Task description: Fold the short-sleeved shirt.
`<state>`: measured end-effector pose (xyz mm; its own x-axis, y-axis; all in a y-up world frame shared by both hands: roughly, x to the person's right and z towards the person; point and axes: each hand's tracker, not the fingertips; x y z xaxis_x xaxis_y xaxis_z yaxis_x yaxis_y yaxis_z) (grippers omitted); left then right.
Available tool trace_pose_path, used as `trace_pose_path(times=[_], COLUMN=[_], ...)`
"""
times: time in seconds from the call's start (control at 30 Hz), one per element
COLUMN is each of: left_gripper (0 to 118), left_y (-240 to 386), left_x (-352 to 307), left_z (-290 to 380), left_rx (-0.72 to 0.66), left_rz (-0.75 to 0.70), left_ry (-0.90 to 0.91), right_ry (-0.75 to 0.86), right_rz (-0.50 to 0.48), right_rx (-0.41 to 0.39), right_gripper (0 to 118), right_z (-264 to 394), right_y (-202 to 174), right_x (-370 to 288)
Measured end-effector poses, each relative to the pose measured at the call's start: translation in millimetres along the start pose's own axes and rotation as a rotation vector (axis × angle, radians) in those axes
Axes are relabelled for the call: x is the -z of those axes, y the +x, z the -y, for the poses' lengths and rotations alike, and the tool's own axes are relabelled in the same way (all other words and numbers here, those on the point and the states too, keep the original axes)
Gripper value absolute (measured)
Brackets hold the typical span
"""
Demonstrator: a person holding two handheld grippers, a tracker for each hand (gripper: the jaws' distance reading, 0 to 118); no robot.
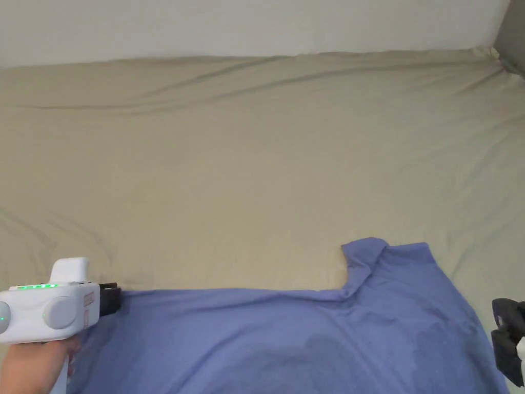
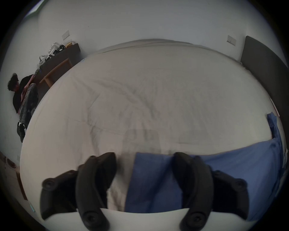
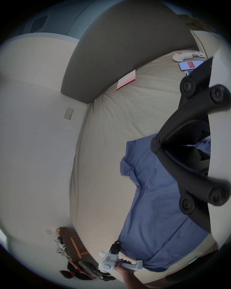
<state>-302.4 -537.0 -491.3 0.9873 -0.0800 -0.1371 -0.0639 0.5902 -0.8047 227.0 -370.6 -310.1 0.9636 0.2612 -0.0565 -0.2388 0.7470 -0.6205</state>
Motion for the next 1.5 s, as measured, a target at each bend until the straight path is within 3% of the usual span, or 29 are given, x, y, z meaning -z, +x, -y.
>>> trace_pose_path(times=[0.07,0.1,0.17,0.27,0.33,0.4,0.43,0.47,0.57,0.7,0.8,0.83,0.87,0.9,0.93,1.0,1.03,1.2,1.5], left_gripper=[32,2,2,2,2,2,2,2,2,2,2,2,2,2,2,2,2,2,2], left_y=[13,23,38,33,27,21,18,18,18,17,17,14,13,12,12,12,11,7,-4], left_x=[-11,-14,-27,-56,-85,-113,-125,-139,-169,-191,-195,-190,-190,-188,-187,-182,-182,-197,-251], left_z=[-3,-2,3,3,7,10,12,16,27,41,50,51,54,56,58,62,63,59,60], left_rx=[0.106,0.182,0.273,0.223,0.168,0.139,0.142,0.144,0.184,0.173,0.171,0.172,0.168,0.163,0.159,0.161,0.163,0.150,0.191], left_rz=[0.050,0.023,-0.032,-0.011,0.006,0.027,0.030,0.028,0.009,0.021,0.012,0.007,0.005,0.007,0.007,0.001,-0.001,0.001,-0.021], left_ry=[0.003,-0.001,-0.013,0.046,0.088,0.116,0.126,0.151,0.180,0.186,0.177,0.172,0.170,0.157,0.146,0.139,0.133,0.155,0.218], right_ry=[-0.011,-0.022,-0.046,-0.123,-0.168,-0.275,-0.321,-0.360,-0.416,-0.492,-0.555,-0.533,-0.514,-0.511,-0.490,-0.497,-0.475,-0.412,-0.324], right_rz=[0.005,0.001,-0.011,-0.043,-0.069,-0.123,-0.116,-0.114,-0.069,-0.085,-0.082,-0.096,-0.145,-0.236,-0.267,-0.156,-0.160,-0.196,-0.253], right_rx=[-0.012,-0.012,-0.006,0.012,0.050,0.056,0.048,0.037,0.027,0.086,0.049,0.075,0.123,0.163,0.155,-0.025,-0.047,0.057,0.073], right_gripper=[2,2,2,3,29,81,92,93,93,93,90,83,69,30,2,2,2,2,2], right_z=[-2,-2,-5,-13,-19,-17,-16,-13,-3,10,18,18,15,11,12,19,16,-7,-25], right_y=[1,6,9,17,24,38,41,43,48,54,44,44,47,45,42,21,19,38,77], right_x=[8,13,26,49,70,101,117,136,179,225,236,231,226,219,217,224,218,177,53])
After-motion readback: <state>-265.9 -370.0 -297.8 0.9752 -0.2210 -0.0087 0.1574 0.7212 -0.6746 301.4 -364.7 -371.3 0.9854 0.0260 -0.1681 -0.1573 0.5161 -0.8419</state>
